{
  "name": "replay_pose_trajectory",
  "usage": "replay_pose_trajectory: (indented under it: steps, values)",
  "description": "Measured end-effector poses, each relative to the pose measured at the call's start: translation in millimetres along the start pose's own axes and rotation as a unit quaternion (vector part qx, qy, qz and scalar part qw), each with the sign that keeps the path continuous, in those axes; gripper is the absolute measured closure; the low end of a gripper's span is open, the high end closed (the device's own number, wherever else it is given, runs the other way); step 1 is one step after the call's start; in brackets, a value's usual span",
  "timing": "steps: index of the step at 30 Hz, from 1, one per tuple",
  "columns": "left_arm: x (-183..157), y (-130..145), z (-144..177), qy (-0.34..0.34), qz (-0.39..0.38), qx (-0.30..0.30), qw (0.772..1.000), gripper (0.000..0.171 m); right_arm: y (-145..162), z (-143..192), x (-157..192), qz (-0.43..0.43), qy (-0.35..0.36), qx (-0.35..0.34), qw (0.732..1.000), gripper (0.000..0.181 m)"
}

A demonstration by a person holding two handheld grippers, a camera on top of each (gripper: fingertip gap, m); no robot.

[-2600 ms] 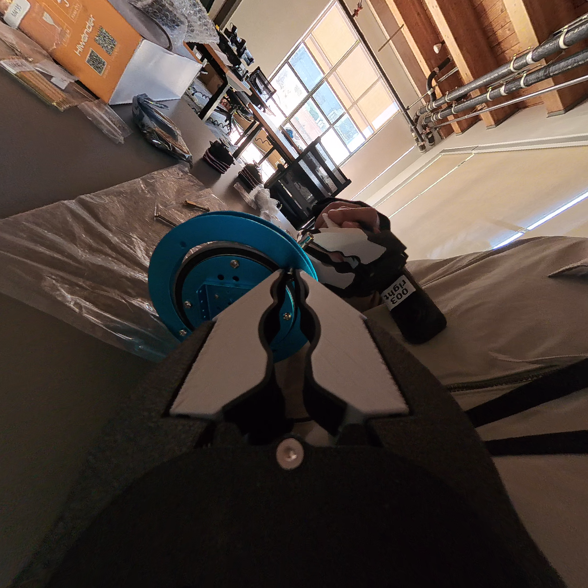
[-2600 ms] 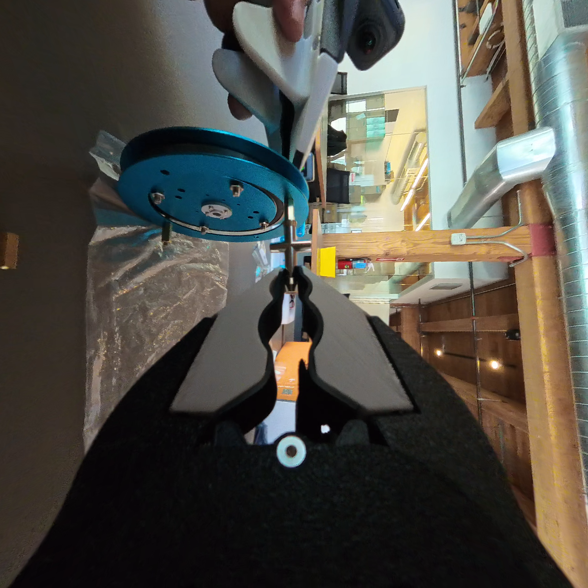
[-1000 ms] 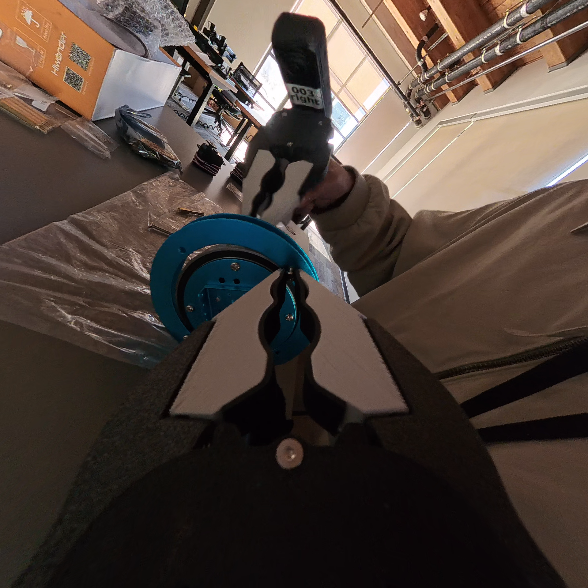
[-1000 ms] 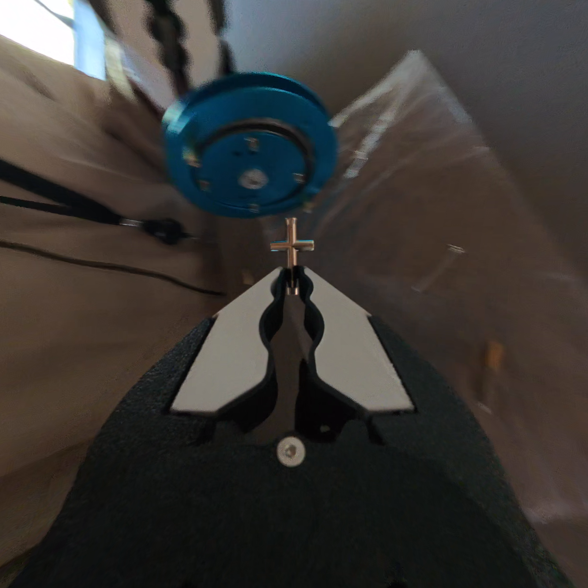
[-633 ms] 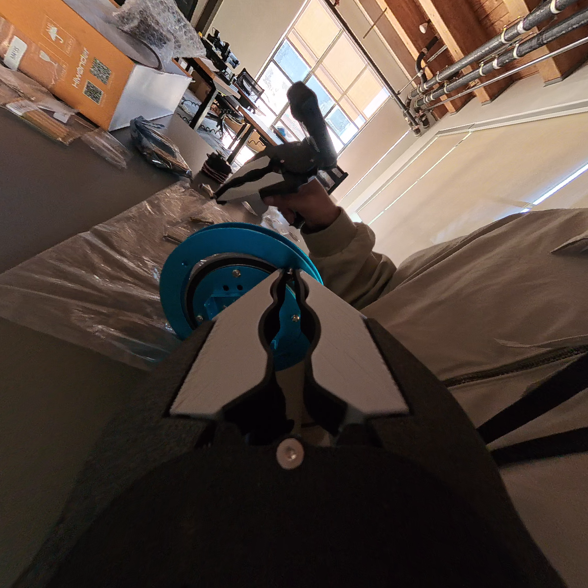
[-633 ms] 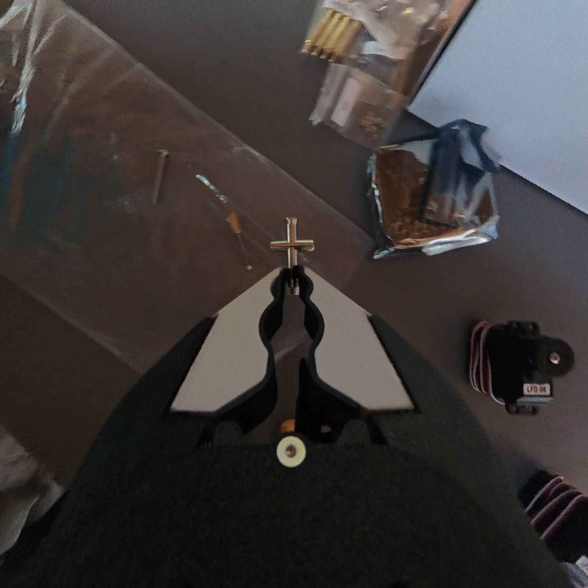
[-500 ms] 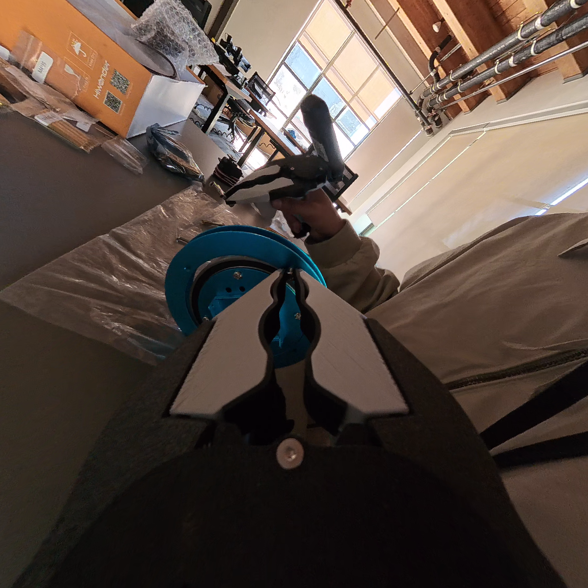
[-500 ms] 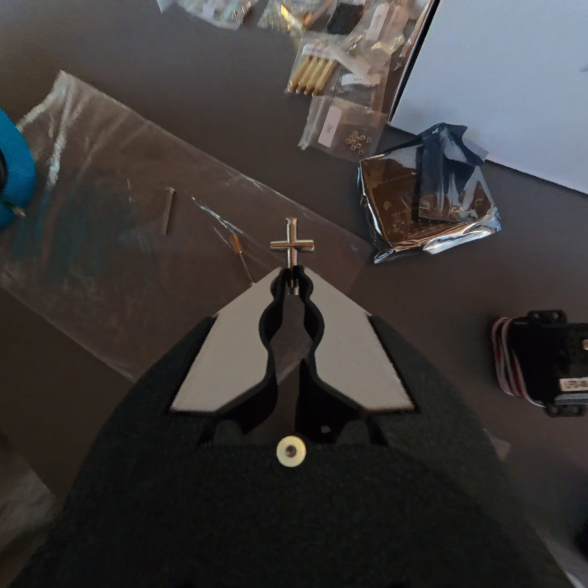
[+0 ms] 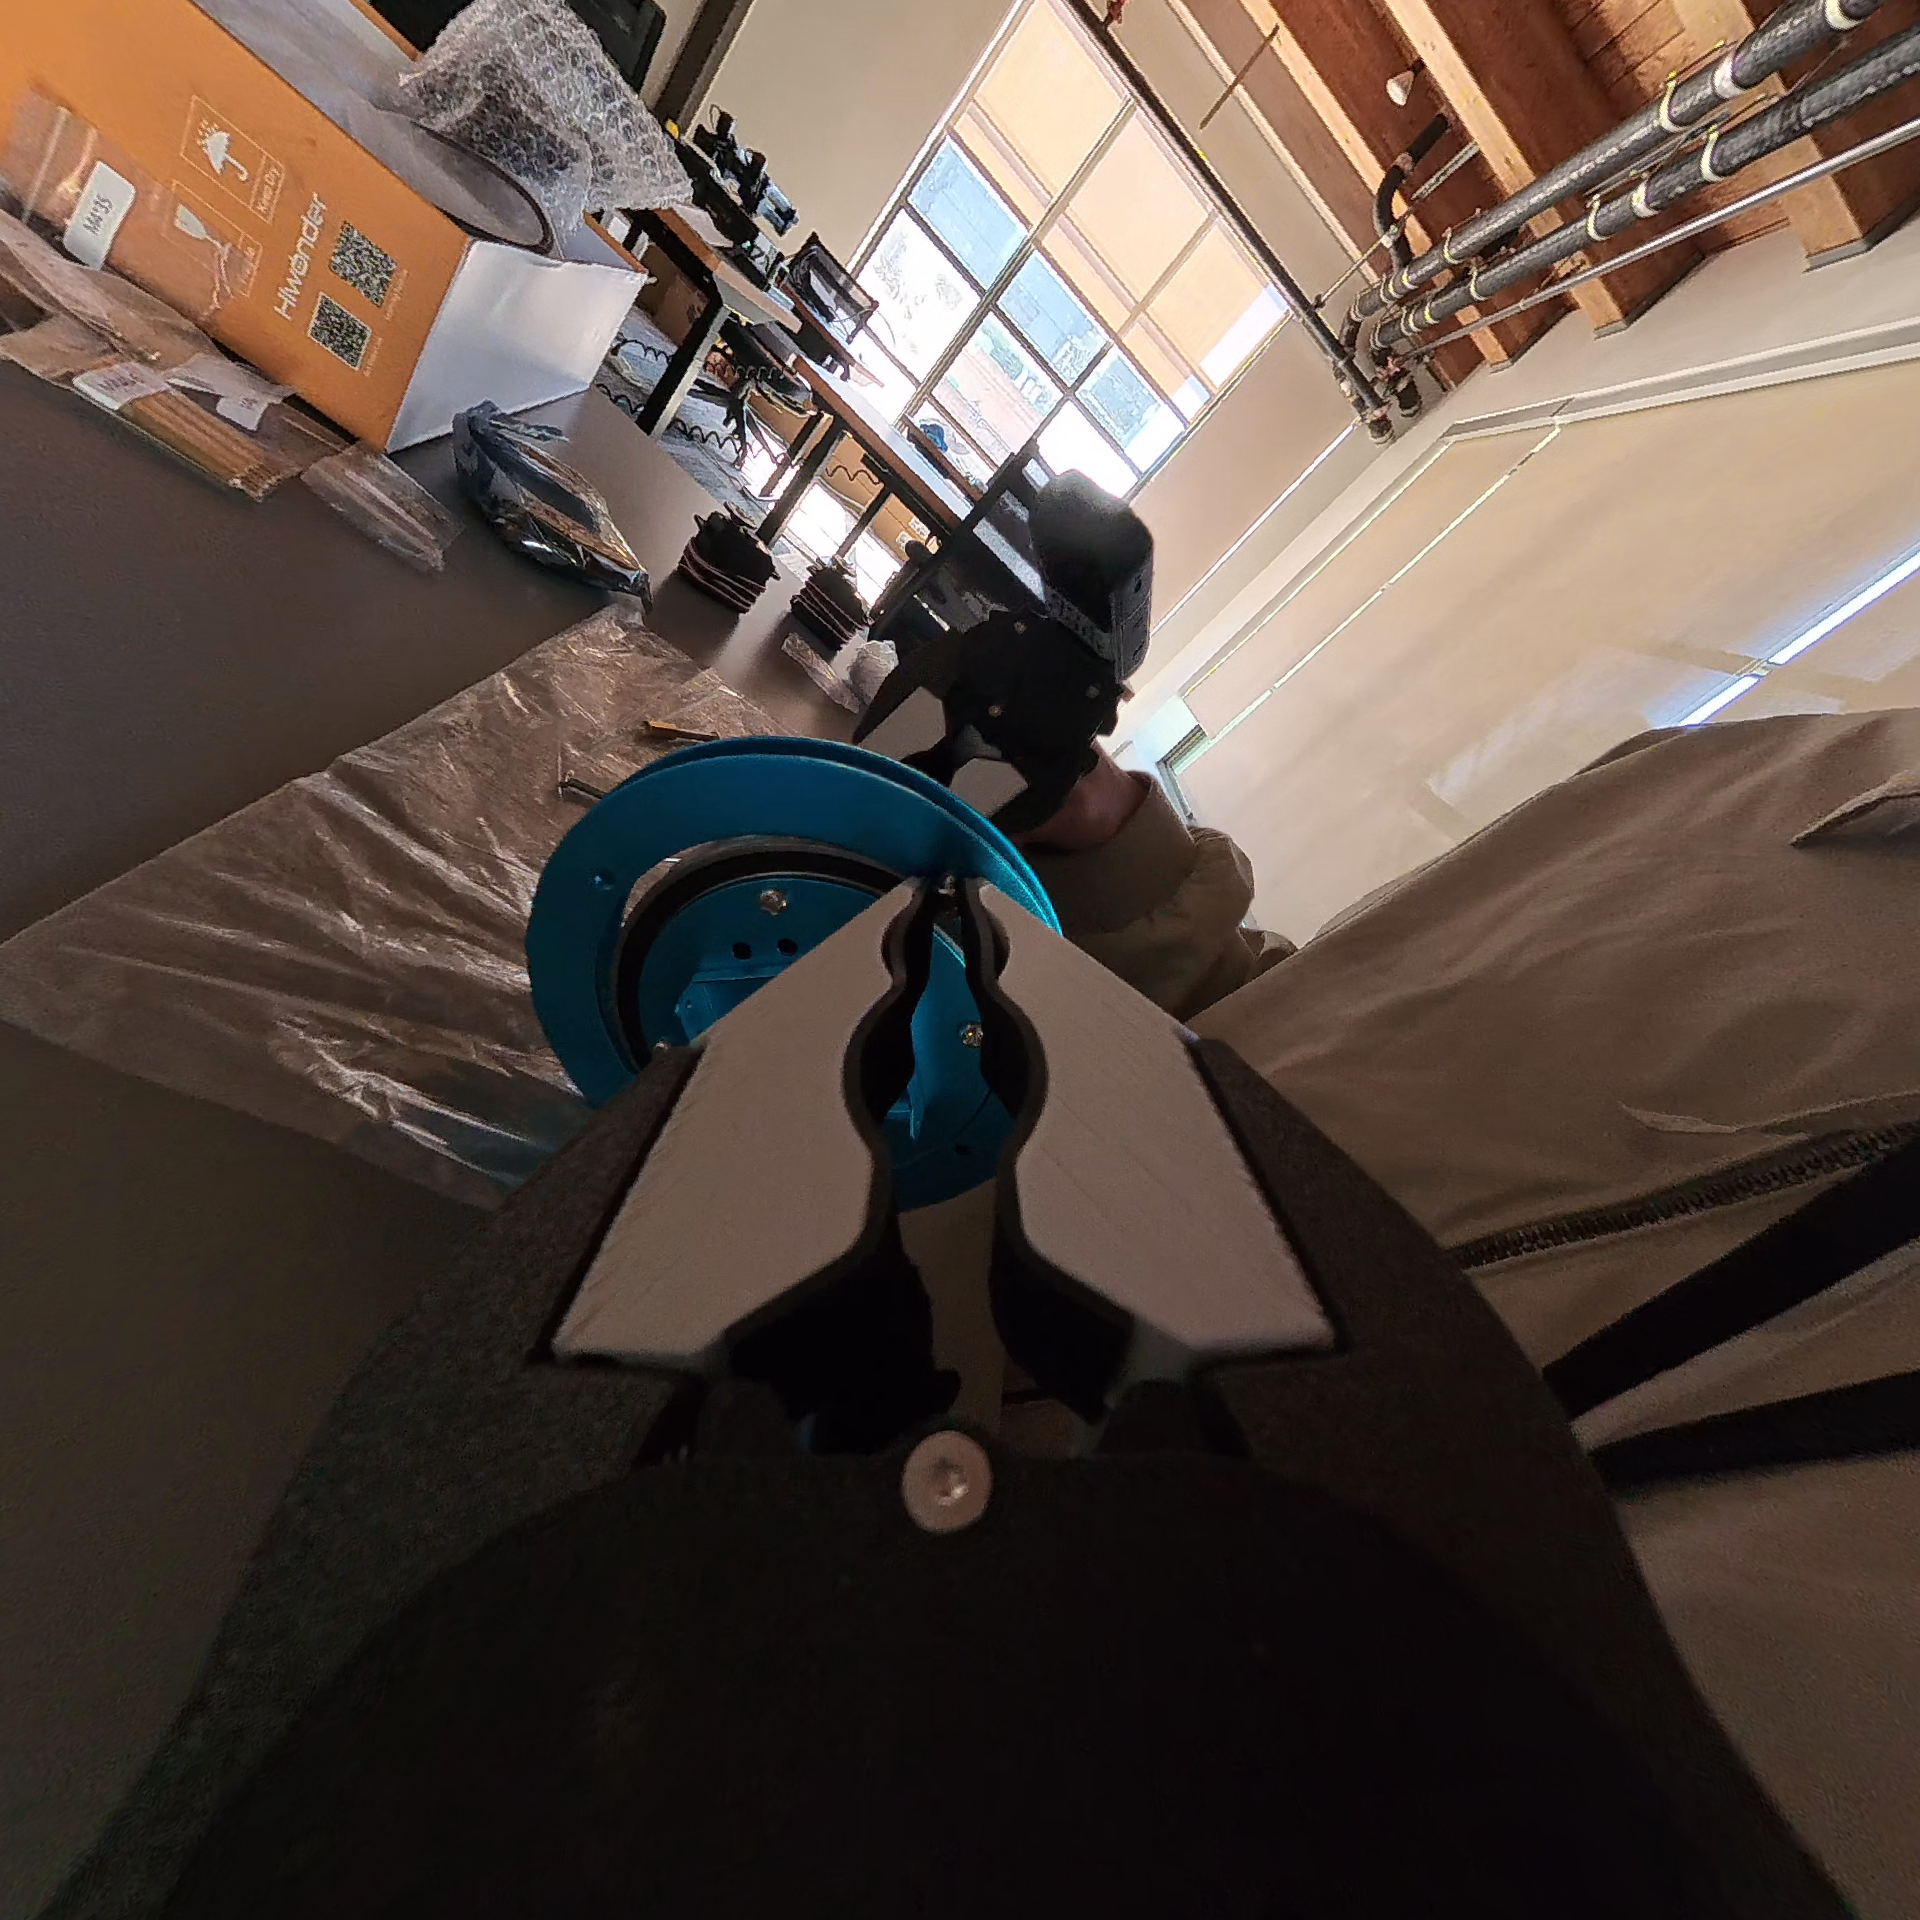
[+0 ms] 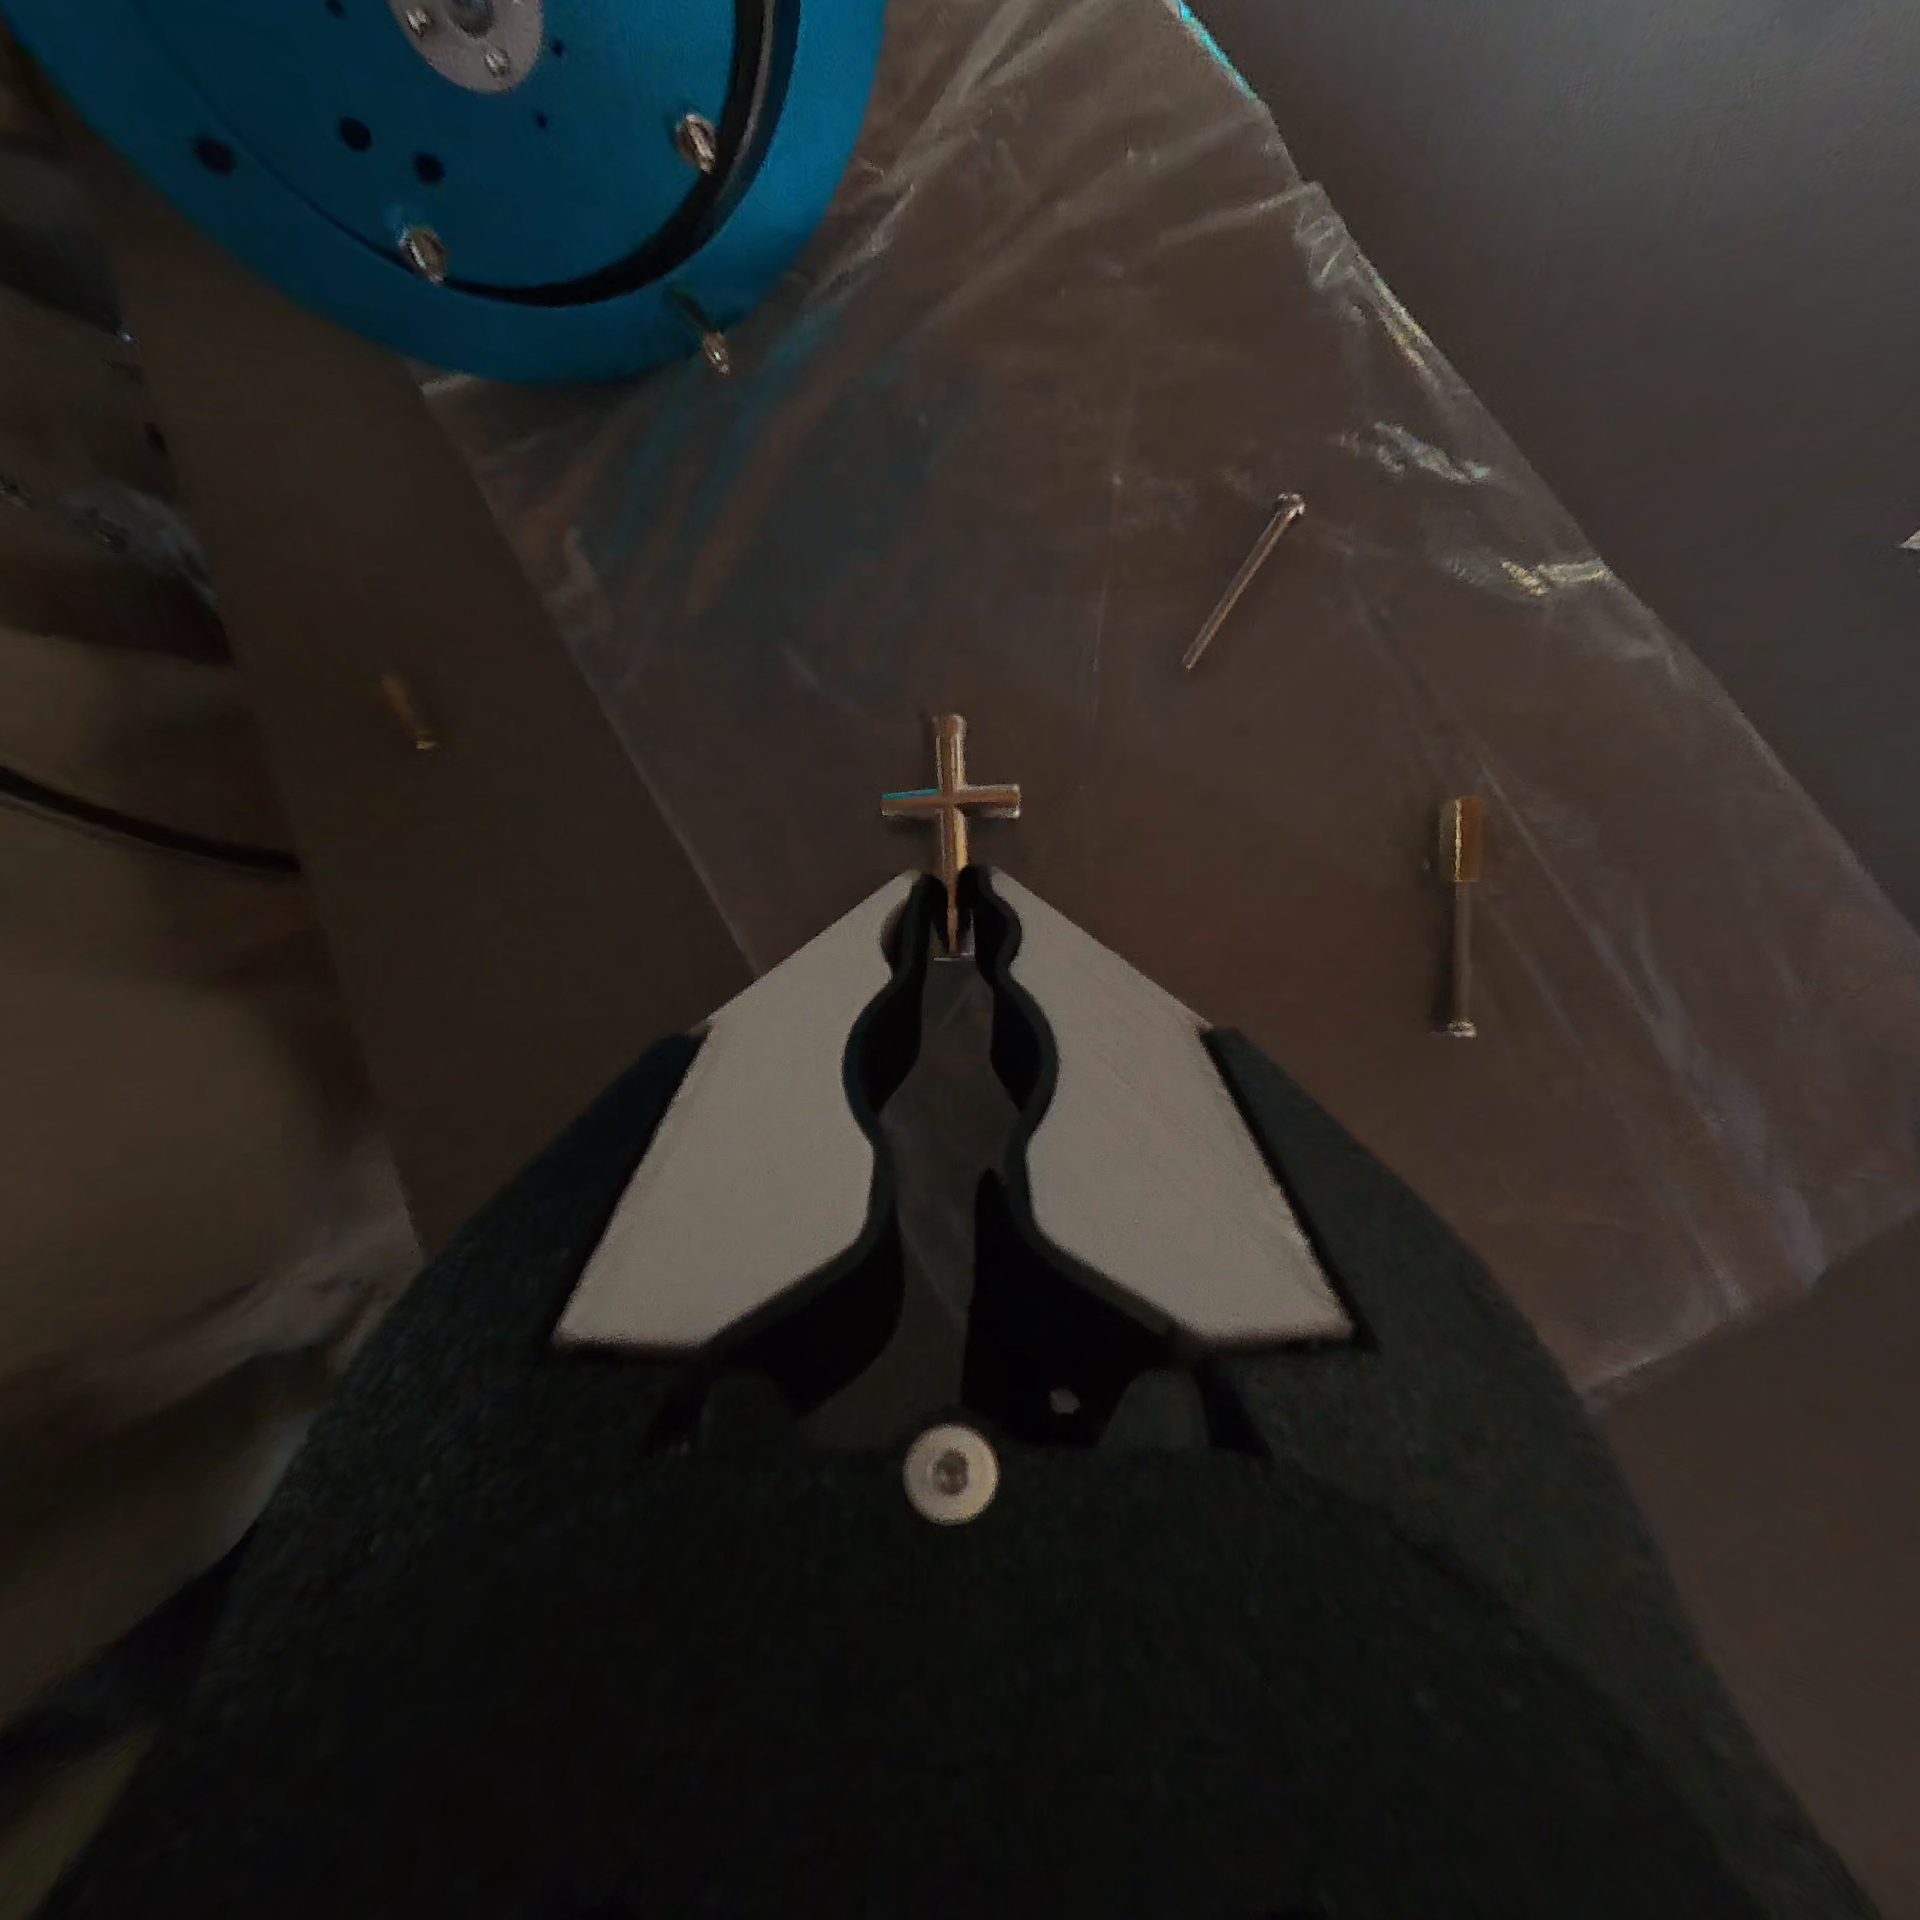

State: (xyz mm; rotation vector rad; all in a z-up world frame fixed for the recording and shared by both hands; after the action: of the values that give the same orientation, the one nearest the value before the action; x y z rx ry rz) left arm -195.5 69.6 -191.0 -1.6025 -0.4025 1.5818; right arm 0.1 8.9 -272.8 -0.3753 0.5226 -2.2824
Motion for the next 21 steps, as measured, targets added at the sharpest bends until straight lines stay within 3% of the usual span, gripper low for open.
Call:
replay_pose_trajectory:
  steps: [11,14,17,21]
  values:
    - [-0.5,0.3,-3.1,0.007,0.001,0.0,1.0,0.169,-0.9,-1.0,-1.0,-0.076,0.017,-0.048,0.996,0.175]
    - [0.8,-0.4,-1.9,0.007,0.004,-0.003,1.0,0.169,-3.7,5.0,-5.6,-0.084,0.04,-0.064,0.994,0.166]
    - [2.8,-2.1,-0.9,0.008,0.018,-0.005,1.0,0.168,-29.8,22.8,-1.2,-0.033,0.072,-0.134,0.988,0.157]
    - [4.7,-3.4,-1.8,0.016,0.05,-0.01,0.999,0.169,-88.7,34.9,38.8,0.097,0.133,-0.22,0.962,0.146]
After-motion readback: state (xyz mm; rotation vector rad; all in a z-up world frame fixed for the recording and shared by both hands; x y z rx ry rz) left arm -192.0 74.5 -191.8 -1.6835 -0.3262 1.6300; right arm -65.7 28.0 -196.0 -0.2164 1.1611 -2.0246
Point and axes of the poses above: each gripper's, where its closed fingertips meet, z back along the fingers, y out of its underside, x = y × z across the jaws, the point moved 4 cm from there along z, back along the fingers, and after that the axes turned 10 degrees about x, right-handed, at the moved point
